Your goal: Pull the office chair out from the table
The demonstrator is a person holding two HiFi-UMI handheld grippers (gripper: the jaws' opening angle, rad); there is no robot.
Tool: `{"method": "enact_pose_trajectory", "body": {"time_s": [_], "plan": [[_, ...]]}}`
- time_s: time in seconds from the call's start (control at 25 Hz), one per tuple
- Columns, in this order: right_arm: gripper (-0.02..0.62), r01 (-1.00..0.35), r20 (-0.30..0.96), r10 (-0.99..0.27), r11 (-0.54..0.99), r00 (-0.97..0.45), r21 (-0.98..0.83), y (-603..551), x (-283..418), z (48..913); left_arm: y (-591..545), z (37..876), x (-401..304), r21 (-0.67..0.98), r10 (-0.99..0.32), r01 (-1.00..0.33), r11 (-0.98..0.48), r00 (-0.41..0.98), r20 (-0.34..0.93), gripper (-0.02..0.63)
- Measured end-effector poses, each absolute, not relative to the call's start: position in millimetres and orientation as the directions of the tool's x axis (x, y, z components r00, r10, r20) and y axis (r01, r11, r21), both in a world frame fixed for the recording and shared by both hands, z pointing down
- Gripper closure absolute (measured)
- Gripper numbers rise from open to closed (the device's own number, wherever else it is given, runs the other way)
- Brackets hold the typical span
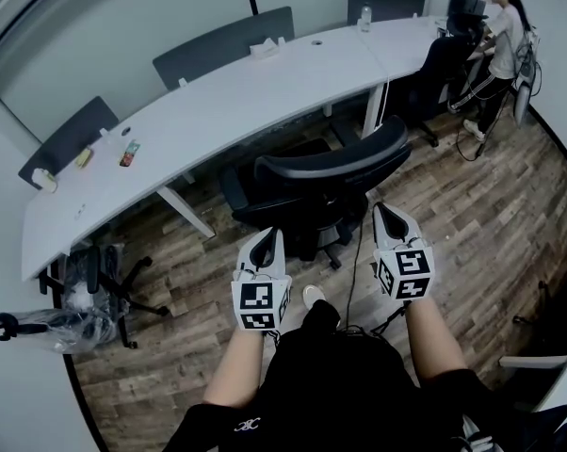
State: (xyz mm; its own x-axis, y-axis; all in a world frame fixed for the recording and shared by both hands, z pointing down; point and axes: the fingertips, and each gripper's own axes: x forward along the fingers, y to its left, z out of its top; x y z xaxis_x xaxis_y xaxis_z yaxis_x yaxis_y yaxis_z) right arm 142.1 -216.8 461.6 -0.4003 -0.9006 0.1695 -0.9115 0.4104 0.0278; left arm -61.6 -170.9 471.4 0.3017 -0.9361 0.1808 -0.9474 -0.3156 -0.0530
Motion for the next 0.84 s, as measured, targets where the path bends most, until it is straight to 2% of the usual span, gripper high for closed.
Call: {"method": "enact_pose_trajectory", "body": {"time_s": [0.84], "plan": [[0.59, -0.909, 0.17, -0.902, 0.413, -0.397, 0.065, -205, 136, 458, -156, 476, -70, -0.067, -0.94, -0.953, -0.296, 0.279, 0.195, 0.598]]}}
